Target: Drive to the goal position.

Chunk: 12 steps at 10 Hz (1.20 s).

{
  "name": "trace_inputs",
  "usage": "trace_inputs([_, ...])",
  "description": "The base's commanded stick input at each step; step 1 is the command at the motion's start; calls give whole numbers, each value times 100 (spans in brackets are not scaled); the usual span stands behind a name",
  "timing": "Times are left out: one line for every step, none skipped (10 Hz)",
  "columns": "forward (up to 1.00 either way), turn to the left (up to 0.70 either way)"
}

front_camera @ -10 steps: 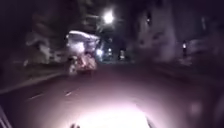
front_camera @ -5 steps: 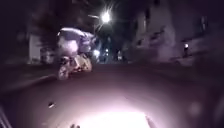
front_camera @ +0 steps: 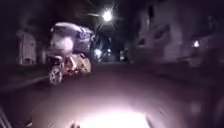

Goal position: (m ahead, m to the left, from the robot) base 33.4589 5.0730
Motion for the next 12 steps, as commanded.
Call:
trace_inputs([100, 0])
trace_inputs([100, 0])
trace_inputs([100, 0])
trace_inputs([100, 0])
trace_inputs([100, -10])
trace_inputs([100, -27])
trace_inputs([100, -27])
trace_inputs([100, -27])
trace_inputs([100, -27])
trace_inputs([100, -27])
trace_inputs([100, -27])
trace_inputs([100, -27])
